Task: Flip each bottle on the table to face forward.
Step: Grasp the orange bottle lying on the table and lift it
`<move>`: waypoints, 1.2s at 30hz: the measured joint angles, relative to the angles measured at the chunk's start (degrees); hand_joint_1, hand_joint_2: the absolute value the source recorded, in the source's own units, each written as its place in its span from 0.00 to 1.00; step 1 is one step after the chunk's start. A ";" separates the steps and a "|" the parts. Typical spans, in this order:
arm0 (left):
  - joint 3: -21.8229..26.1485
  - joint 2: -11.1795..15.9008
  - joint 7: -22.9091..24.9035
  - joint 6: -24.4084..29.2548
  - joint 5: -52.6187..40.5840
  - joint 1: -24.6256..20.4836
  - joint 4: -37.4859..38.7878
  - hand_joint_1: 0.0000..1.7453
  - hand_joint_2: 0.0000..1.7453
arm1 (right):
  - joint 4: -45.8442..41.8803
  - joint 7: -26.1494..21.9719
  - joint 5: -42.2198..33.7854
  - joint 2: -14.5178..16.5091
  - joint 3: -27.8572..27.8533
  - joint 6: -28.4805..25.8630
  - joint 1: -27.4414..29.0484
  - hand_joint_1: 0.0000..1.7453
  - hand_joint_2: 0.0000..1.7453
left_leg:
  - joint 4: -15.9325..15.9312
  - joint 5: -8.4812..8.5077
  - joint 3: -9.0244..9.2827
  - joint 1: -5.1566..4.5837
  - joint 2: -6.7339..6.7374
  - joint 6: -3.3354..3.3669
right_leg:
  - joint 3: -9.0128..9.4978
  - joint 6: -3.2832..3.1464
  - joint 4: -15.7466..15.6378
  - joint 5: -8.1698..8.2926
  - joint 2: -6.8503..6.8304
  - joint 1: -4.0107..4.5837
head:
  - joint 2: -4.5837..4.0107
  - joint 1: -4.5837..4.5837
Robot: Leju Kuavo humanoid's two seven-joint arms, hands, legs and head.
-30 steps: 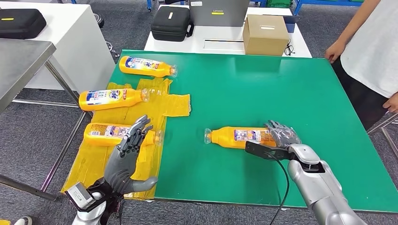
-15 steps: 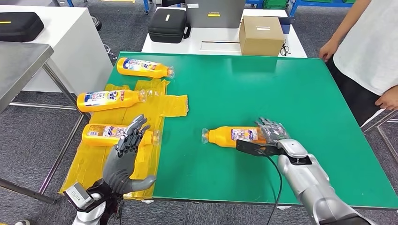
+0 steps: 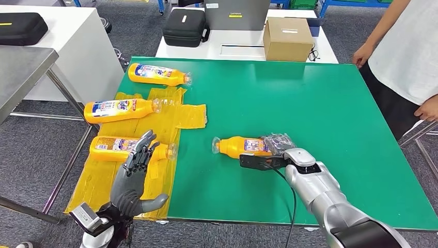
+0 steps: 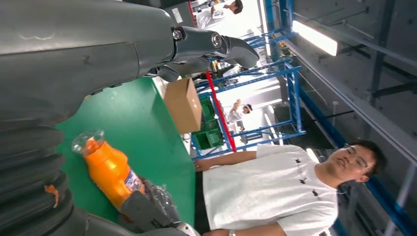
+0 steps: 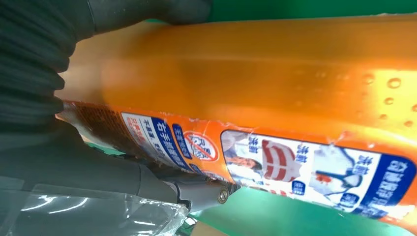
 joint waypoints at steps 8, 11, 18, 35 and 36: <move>0.96 -0.19 0.00 -0.23 -0.85 0.91 -0.01 0.00 1.00 | 0.42 -0.50 -0.92 0.11 0.02 -1.26 -0.13 1.00 1.00 | 0.00 0.00 -0.08 0.00 -0.05 0.00 | -0.05 0.01 0.00 -0.01 -0.02 0.00 | 0.00 0.01; 0.98 -0.20 0.00 -0.24 -0.86 0.93 -0.01 0.00 1.00 | 0.42 -0.50 -0.93 0.11 0.02 -1.27 -0.13 1.00 1.00 | 0.00 0.00 -0.08 0.00 -0.05 0.00 | -0.05 0.01 0.00 -0.01 -0.02 0.00 | 0.00 0.01; 2.85 -1.46 0.00 -0.43 -2.30 3.13 -1.32 0.00 1.00 | -1.23 -2.17 -5.24 -0.12 -1.14 -6.92 1.52 1.00 1.00 | 0.01 0.01 -0.37 -0.01 -0.11 0.00 | -0.32 0.01 0.01 0.00 -0.04 0.00 | 0.00 0.01; 3.61 -2.90 -0.01 0.12 -2.20 3.71 -2.00 0.00 1.00 | -41.09 -11.52 -19.16 -3.25 -12.84 -4.38 26.45 1.00 1.00 | 0.02 -0.02 -0.86 -0.01 -0.64 0.01 | -0.65 0.12 -0.01 -0.15 -0.48 -0.04 | 0.00 0.01; 3.88 -2.92 -0.01 0.21 -2.12 3.32 -1.74 0.00 1.00 | -42.53 -11.77 -19.38 -3.28 -13.29 -4.24 27.43 1.00 1.00 | 0.02 -0.02 -0.85 -0.01 -0.65 0.01 | -0.65 0.12 -0.01 -0.15 -0.48 -0.03 | 0.00 0.01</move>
